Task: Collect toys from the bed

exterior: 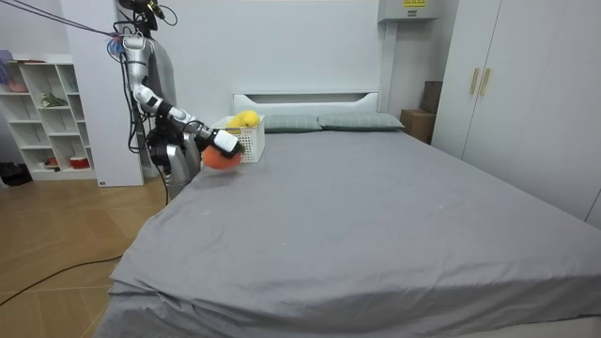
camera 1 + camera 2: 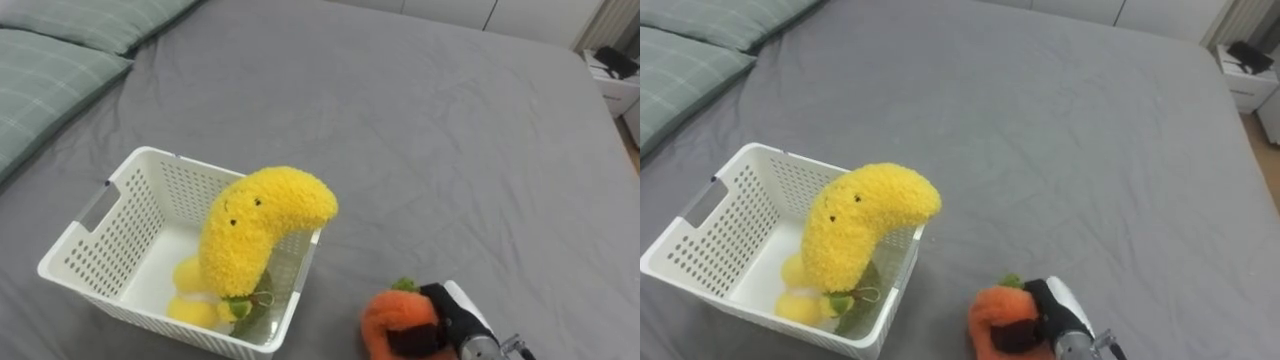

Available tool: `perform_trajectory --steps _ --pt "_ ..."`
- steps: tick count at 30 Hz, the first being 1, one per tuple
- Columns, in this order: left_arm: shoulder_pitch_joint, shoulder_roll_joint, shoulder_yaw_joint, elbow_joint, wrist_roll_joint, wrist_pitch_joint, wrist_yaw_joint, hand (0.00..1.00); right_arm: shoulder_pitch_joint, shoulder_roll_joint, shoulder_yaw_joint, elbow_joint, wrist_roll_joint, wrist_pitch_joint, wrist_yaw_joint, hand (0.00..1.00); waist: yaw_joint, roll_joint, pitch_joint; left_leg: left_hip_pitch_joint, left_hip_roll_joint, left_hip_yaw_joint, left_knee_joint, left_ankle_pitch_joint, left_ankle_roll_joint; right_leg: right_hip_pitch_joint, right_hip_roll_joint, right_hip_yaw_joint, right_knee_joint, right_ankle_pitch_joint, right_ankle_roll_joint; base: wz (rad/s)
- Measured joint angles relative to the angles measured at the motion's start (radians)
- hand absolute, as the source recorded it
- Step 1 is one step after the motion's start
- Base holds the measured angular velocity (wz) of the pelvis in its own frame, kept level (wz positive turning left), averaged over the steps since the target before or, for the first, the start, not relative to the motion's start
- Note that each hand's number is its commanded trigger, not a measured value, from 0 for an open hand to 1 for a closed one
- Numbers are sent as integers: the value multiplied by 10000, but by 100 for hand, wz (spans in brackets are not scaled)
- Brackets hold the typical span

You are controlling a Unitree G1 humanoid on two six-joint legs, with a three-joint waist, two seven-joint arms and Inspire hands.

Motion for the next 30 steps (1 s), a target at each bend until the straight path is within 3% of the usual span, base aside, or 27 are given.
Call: perform_trajectory --steps 1,7,14,22,30 --pt "20 69 -1 50 1 1 -9 0 -10 -41 -51 -468 -2 -3 3 100 -21 -17 32 3 3 -1 33 0 -1 -1 3 -5 -5 0 0 0" --pt "80 163 97 253 15 70 -90 0 -318 -102 -729 -1941 -4 5 9 100 -29 -81 7 -24 4 53 33 -18 21 -66 1 53 -8 5 7 -2" --pt "136 130 180 233 139 218 -198 0 -332 -325 -914 -3882 6 49 -99 100 12 74 -49 -35 15 72 22 -36 24 -75 11 56 -12 5 8 0" --pt "168 74 299 247 427 307 -209 0 -374 -478 -913 -4765 66 223 -105 100 113 61 -147 -2 16 73 24 -32 25 -37 3 67 8 4 9 0" --pt "126 52 294 400 415 441 -212 0 -1117 -476 -902 -5116 141 327 -111 100 118 23 -136 -27 14 74 3 -33 26 -76 2 79 38 4 8 0"
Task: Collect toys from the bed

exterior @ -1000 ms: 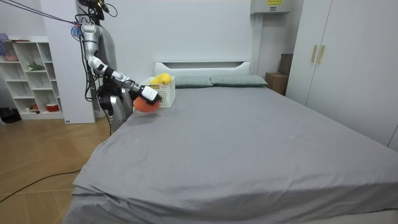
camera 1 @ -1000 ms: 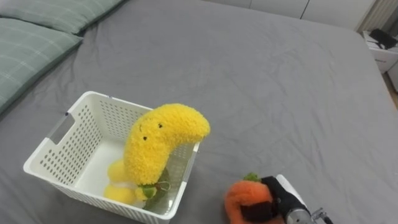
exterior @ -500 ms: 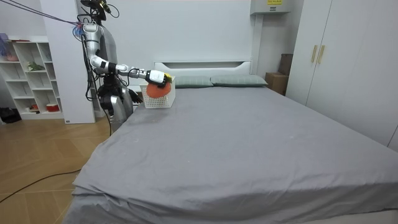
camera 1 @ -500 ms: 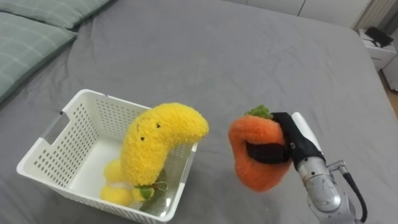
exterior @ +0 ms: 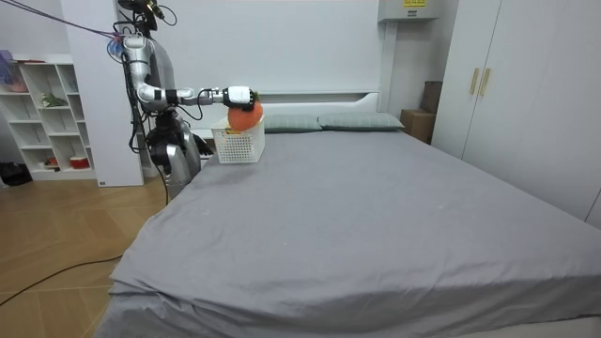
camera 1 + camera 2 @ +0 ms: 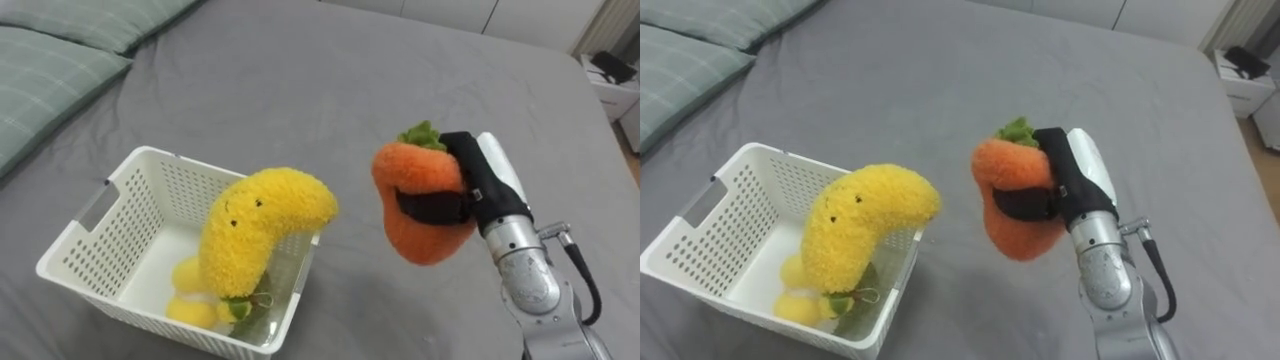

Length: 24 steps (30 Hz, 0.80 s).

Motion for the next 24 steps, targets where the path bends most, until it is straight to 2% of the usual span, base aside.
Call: perform_trajectory --steps 3,6,9,11,12,14,18,23,24 --pt "-90 1 -10 -18 0 -4 -1 0 -372 7 33 -69 -63 16 -61 100 57 -14 8 7 0 1 -17 -1 0 0 3 -3 -8 0 0 0" --pt "-144 -1 -64 -75 5 -5 3 0 -438 32 177 -597 64 100 -113 100 267 -26 14 15 3 27 -30 0 0 -33 21 90 -26 0 0 -4" --pt "-209 6 -208 -25 43 -5 9 0 -525 79 574 -1142 273 100 -102 100 343 -7 26 4 5 -7 -43 0 0 -25 28 75 -37 0 0 1" --pt "-269 4 -228 14 207 -5 8 0 -902 139 880 -1266 98 99 -54 100 388 -17 52 -43 5 -31 -42 0 -1 -58 30 51 -45 0 0 2" --pt "-278 4 -228 11 287 -6 7 0 -996 142 930 -1278 82 99 -25 100 398 -17 51 -66 5 -41 -38 0 -1 -76 29 45 -46 0 0 4" --pt "-308 3 -230 -123 441 -5 -27 0 -1215 159 933 -1467 98 104 113 100 480 -115 -3 -190 -11 -129 9 1 0 -146 14 -41 -50 0 0 10" --pt "-349 7 -219 -194 630 -6 -43 0 -1263 170 1005 -2089 118 102 204 100 683 -109 1 -194 -27 -238 17 2 2 -144 2 -112 -57 0 0 8" --pt "-550 20 -366 -269 708 -16 -130 0 -1920 188 1731 -2136 264 107 516 100 844 -83 22 -262 -36 -292 26 3 3 -149 -8 -222 -55 -1 2 2" --pt "-566 47 -436 -282 710 -23 -144 0 -2018 204 1828 -2137 270 106 550 96 843 -82 23 -277 -38 -317 31 3 2 -148 -12 -272 -55 -1 2 13"
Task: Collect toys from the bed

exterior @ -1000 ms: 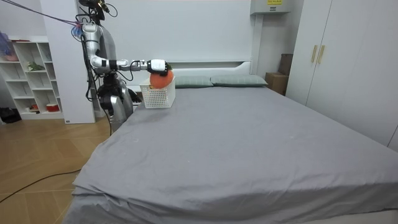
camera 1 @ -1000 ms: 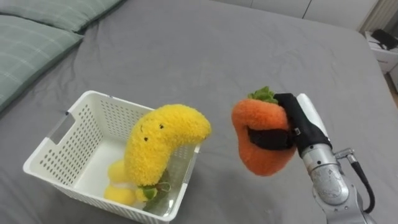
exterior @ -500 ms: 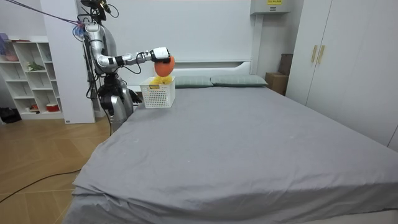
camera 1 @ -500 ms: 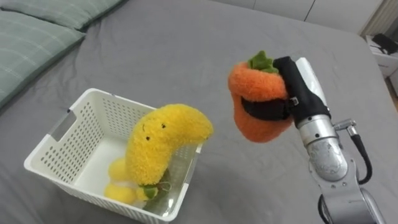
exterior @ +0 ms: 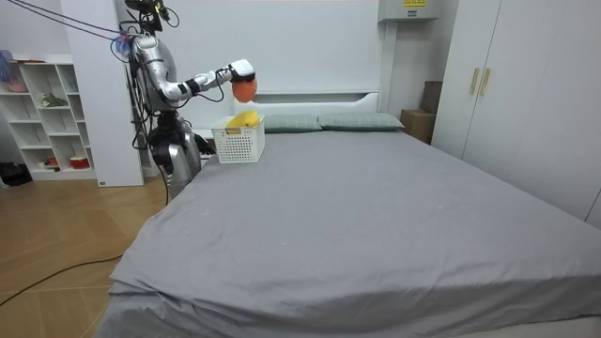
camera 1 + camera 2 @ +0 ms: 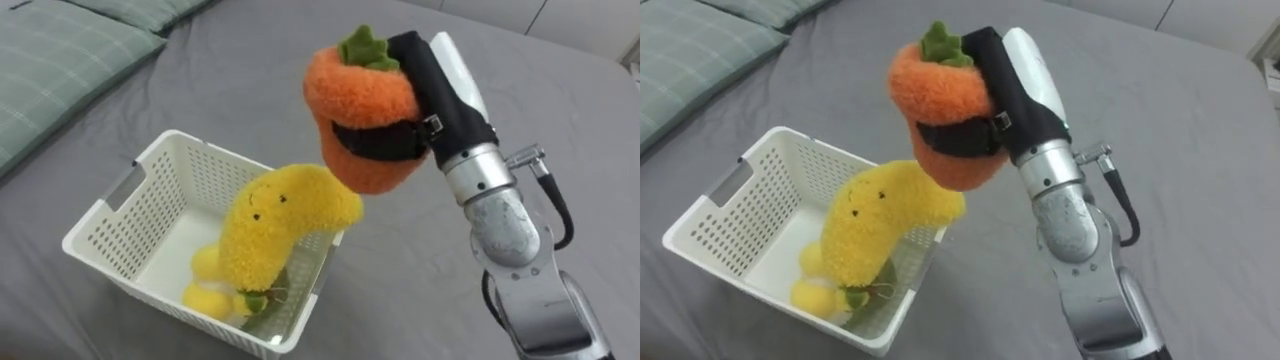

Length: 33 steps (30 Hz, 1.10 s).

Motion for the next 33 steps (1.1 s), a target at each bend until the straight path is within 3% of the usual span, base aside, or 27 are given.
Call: perform_trajectory --steps 1,2,4,5,6,13,17,19,33 --pt "-3 6 -42 -113 -10 3 -33 0 -168 52 154 0 -10 0 67 93 -5 -1 3 -57 -7 -67 8 0 0 -2 -7 -85 0 0 0 14" --pt "-3 28 -190 -211 -13 6 -70 0 -295 88 289 1 -44 0 120 76 -4 -38 -1 -73 -17 -108 13 1 1 -5 -10 -96 0 0 0 12" --pt "-24 20 -330 -294 -13 7 -129 0 -363 240 451 3 -52 17 187 57 210 -60 2 -66 -17 -119 13 1 1 -7 -15 -117 0 -1 1 2" --pt "-36 9 -385 -304 0 7 -177 0 -382 324 628 3 -48 88 198 23 310 -81 -10 -52 -16 -118 26 1 2 -4 -21 -147 -2 -1 2 0" --pt "-37 3 -387 -316 0 7 -206 0 -383 361 708 10 -39 111 236 3 359 -91 -7 -42 -16 -118 27 2 3 3 -23 -163 -2 -1 2 0" --pt "-36 4 -460 -358 11 97 -214 0 -465 460 1398 347 10 228 461 0 812 -152 61 -57 -46 -238 -7 7 12 33 -30 -182 -17 -5 9 3" --pt "-63 -9 -590 -258 10 213 -210 0 -827 463 1576 734 24 309 789 0 998 -163 184 -84 -53 -299 -9 7 11 44 -30 -261 -20 -10 16 4" --pt "-68 -10 -589 -259 11 241 -225 0 -838 456 1576 752 15 366 888 0 1033 -189 202 -137 -59 -371 -3 7 11 31 -33 -345 -25 -10 16 10" --pt "-259 -23 -569 -265 195 395 -245 0 -840 435 1843 901 -29 431 1032 0 1069 -211 187 -238 -81 -461 49 12 7 35 -30 -371 -161 -10 18 1"
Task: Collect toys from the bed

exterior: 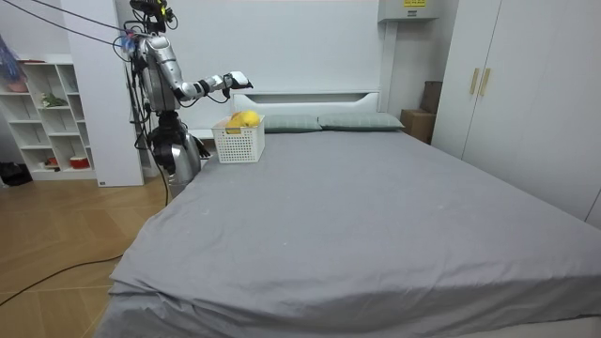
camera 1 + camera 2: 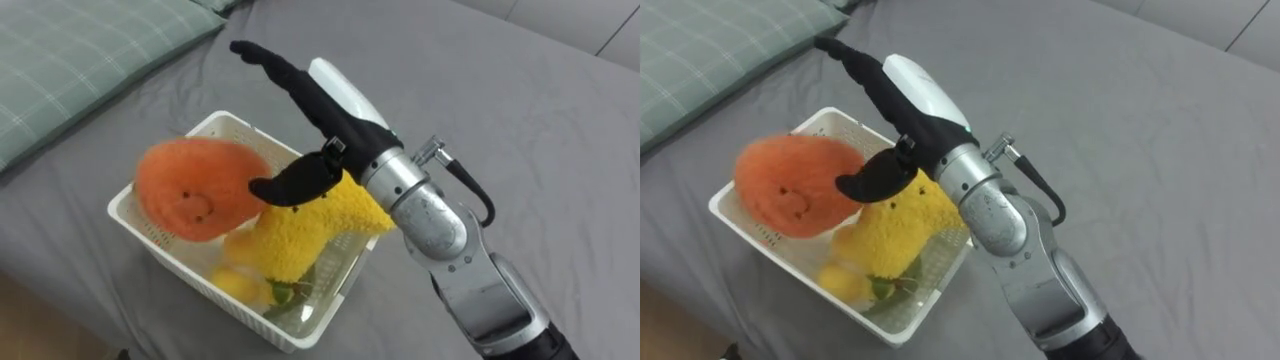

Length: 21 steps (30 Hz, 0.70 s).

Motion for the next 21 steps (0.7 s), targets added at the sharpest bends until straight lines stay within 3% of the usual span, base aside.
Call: perform_trajectory --steps 21 --pt "-88 6 0 -7 -8 1 -1 0 31 -68 -14 84 63 -1 -298 0 -68 21 -7 17 -3 -38 113 0 -1 109 -12 -22 9 0 0 0"
